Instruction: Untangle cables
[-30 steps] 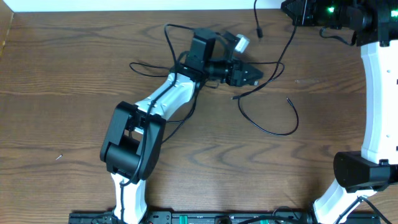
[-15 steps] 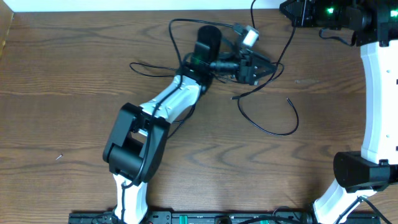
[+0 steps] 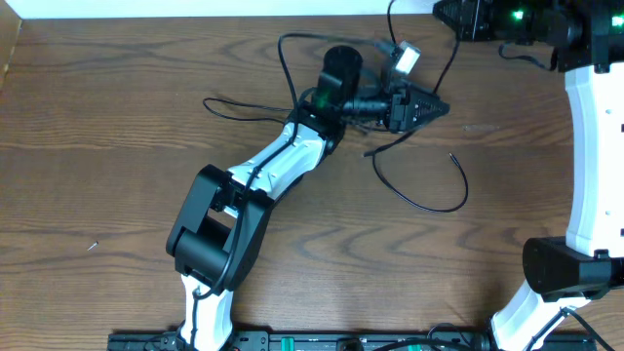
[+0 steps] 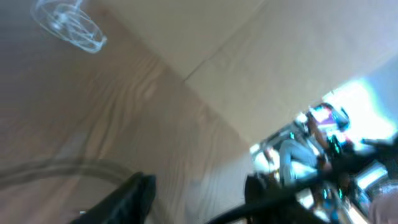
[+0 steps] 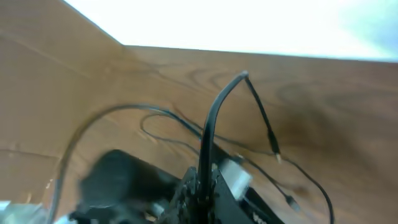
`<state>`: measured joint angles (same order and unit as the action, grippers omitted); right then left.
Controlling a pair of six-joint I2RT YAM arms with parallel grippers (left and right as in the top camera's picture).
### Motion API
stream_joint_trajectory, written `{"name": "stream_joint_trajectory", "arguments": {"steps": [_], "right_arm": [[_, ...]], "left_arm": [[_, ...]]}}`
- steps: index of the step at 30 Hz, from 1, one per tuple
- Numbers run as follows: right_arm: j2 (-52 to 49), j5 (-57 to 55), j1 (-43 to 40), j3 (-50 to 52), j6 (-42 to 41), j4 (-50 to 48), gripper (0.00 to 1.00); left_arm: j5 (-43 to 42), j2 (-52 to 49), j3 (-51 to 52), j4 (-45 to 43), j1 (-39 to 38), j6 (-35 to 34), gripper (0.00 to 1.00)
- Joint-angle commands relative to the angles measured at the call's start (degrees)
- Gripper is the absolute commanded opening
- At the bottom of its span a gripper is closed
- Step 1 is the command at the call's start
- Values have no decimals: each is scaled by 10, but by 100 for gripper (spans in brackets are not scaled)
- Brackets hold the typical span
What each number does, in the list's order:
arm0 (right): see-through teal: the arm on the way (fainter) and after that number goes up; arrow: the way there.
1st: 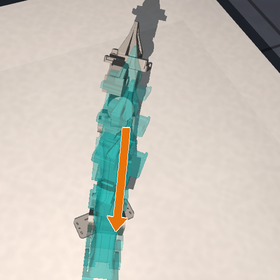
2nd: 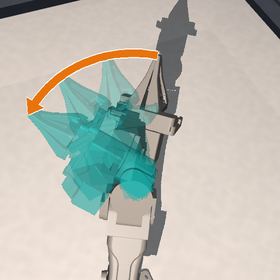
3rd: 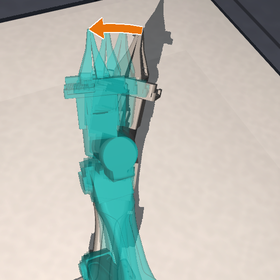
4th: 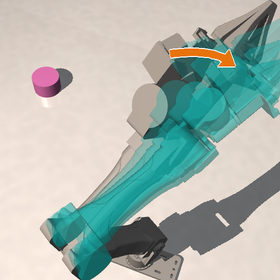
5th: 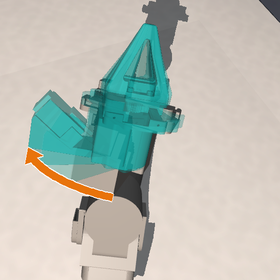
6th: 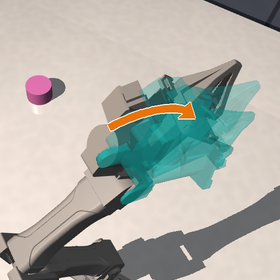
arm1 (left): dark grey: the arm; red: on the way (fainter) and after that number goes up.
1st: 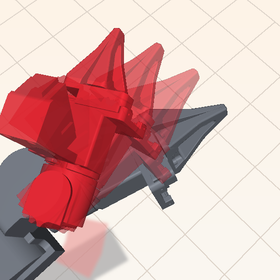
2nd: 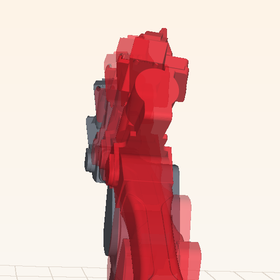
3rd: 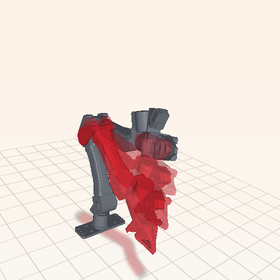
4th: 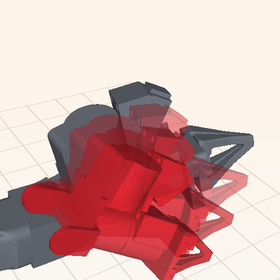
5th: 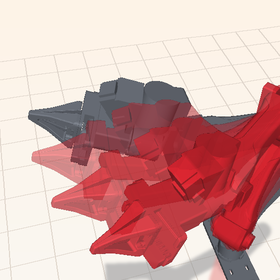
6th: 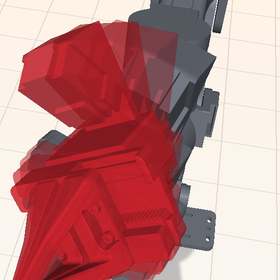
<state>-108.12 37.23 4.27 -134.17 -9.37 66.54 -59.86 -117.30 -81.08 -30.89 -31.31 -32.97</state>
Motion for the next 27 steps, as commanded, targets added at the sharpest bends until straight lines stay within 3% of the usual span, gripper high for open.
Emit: {"name": "stream_joint_trajectory", "arguments": {"steps": [1,11,17,27], "right_arm": [[5,86,1,-7,9,-26,1],[13,178,-42,-7,-13,-75,1],[21,178,-89,-8,-40,-96,1],[32,178,-178,-8,-142,-232,1]], "left_arm": [[110,9,-5,81,-5,31,48],[298,9,-5,252,1,51,37],[342,9,-5,312,8,73,31],[430,9,-5,416,12,137,31]]}}
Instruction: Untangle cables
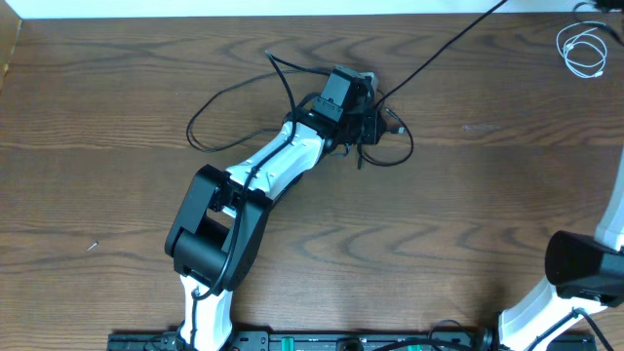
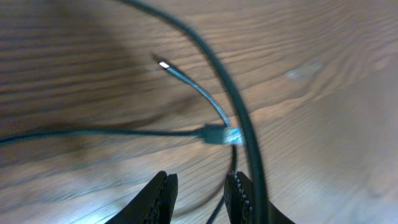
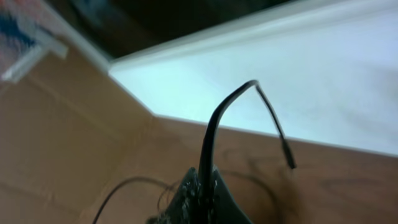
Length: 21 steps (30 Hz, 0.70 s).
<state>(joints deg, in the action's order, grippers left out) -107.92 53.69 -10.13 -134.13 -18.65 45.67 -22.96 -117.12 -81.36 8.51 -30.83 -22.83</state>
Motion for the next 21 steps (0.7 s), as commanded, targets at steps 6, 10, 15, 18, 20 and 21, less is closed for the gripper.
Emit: {"name": "stream_joint_trajectory", "arguments": {"steps": [6,10,15,18,20,21], "right_arm": [[30,-33,-89,-8,-62,-28,1],[30,-52,-122,-8,-66,-26,1],[30,-51,-153,-8,-71,-10,1],[30,-46,-147,-8,-53,26,1],[30,-46,-136,-8,-33,50,1],[30,-46,-131,-8,-26,58,1]], "left_arm": [[62,8,-2,33,13,66,31],[62,8,-2,33,22,66,31],[61,8,-2,33,39,65,31],[60,8,-2,33,48,65,30],[49,8,-2,32,50,65,29],[41,8,-2,30,50,65,28]]}}
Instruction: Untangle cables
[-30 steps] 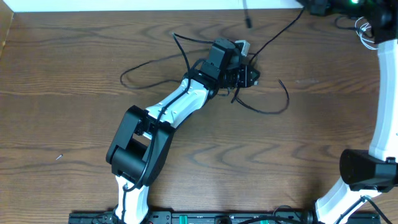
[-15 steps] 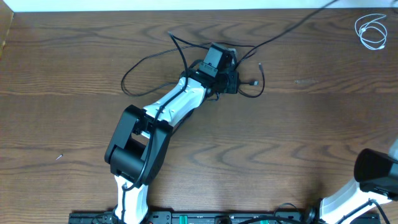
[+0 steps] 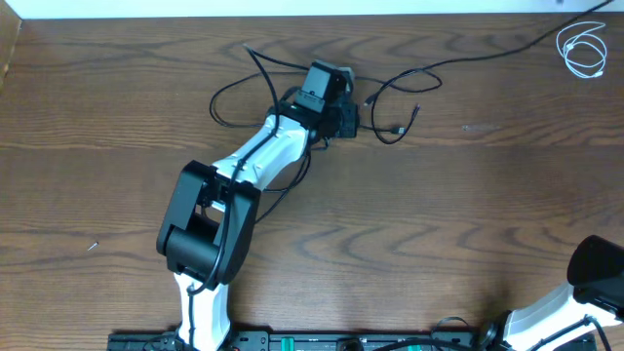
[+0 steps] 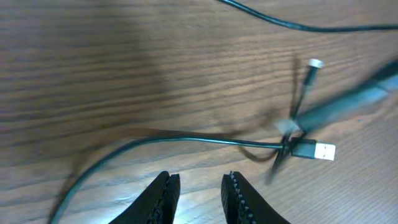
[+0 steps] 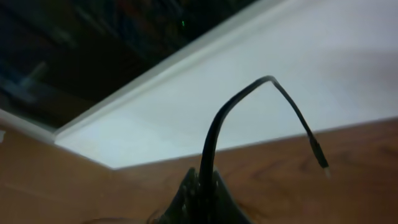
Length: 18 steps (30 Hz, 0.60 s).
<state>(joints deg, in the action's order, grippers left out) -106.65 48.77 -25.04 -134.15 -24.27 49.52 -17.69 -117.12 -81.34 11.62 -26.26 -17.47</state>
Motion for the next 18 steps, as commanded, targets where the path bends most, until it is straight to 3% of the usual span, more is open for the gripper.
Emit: {"name": "stream_joint_trajectory", "arguments": {"steps": [1,6,10,13,18], "right_arm": [[18,3,24,-8,35,27,1],[18,3,52,-8,50,43,1],[18,2,65,-8,50,43,1],[18,3,69,-8,50,48,1],[18,3,69,-8,60,59,1]], "left_arm": [[-22,8,-2,-3,5,12,28],[-89,8,-2,-8,1,11,29],[-130,8,-2,-31,0,11,39],[-124,6,-1,-68,-3,12,48],[-60,-12,1,-91,-16,6,52]]}}
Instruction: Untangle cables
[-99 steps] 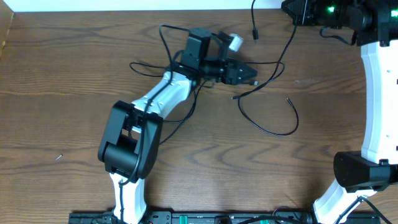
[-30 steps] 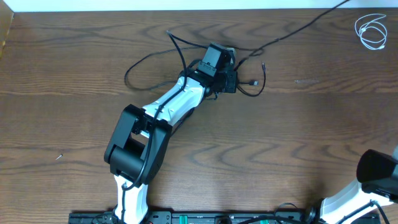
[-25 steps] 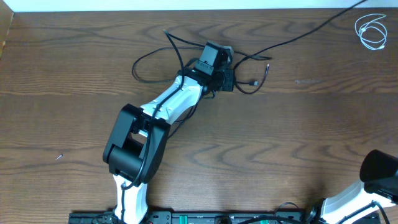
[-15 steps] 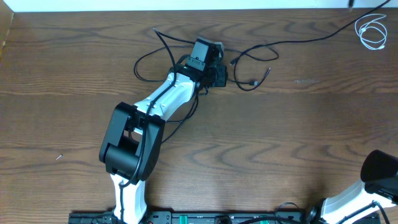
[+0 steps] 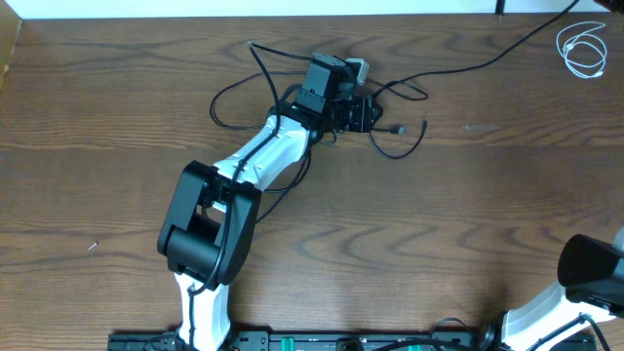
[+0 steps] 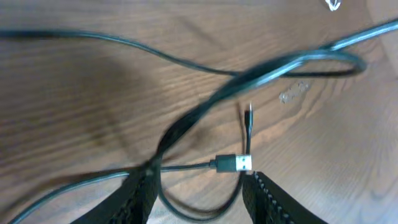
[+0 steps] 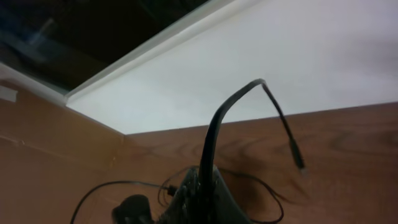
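Observation:
Several thin black cables lie tangled at the far middle of the table. My left gripper (image 5: 369, 113) sits over the tangle, open. In the left wrist view its fingers (image 6: 140, 196) stand wide apart around a cable loop, with a USB plug (image 6: 236, 163) just ahead and a thicker black cable (image 6: 273, 68) crossing above. My right gripper (image 7: 202, 182) is outside the overhead view; it is shut on a black cable (image 7: 210, 134) that arches up, its plug end (image 7: 298, 165) hanging free. One cable (image 5: 485, 64) runs off towards the table's far right.
A white coiled cable (image 5: 583, 44) lies at the far right corner. The wooden table (image 5: 468, 224) has a raised cardboard wall along its far edge. The right arm's base (image 5: 590, 278) stands at the near right.
My left gripper's fingers stand much wider apart than before, now around a cable loop beside the USB plug. The right gripper keeps its hold on the cable and now looks down at the tangle.
At first my right gripper held a cable at the far right, in overhead view, and my left gripper sat at the tangle. Then the right arm was out of the overhead view with the cable stretched to the far right. The cable later lay slacker, and the left gripper has opened wider.

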`<state>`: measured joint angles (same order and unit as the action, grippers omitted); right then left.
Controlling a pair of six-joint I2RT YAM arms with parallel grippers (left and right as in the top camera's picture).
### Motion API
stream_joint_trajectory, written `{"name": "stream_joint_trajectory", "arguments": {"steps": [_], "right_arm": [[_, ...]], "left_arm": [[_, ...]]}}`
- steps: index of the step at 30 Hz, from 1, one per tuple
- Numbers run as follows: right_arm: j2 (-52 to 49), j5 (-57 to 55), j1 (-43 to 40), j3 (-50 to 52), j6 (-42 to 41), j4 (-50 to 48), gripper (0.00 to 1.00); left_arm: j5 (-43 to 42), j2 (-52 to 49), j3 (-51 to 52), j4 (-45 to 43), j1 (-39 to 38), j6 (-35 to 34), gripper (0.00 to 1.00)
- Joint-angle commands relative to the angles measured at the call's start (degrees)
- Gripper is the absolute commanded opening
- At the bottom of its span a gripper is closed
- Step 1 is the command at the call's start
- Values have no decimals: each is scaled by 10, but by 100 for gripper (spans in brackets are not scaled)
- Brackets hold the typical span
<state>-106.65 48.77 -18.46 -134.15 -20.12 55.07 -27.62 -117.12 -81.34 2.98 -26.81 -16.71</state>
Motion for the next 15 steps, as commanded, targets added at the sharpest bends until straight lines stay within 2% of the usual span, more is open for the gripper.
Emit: {"name": "stream_joint_trajectory", "arguments": {"steps": [1,8,15], "right_arm": [[18,3,3,-8,19,5,1],[18,2,3,-8,20,7,1],[18,3,3,-8,20,7,1]], "left_arm": [[48,-16,1,-6,-13,-8,52],[85,-37,1,-16,-42,-16,52],[191,-42,1,-14,-67,-30,52]]}}
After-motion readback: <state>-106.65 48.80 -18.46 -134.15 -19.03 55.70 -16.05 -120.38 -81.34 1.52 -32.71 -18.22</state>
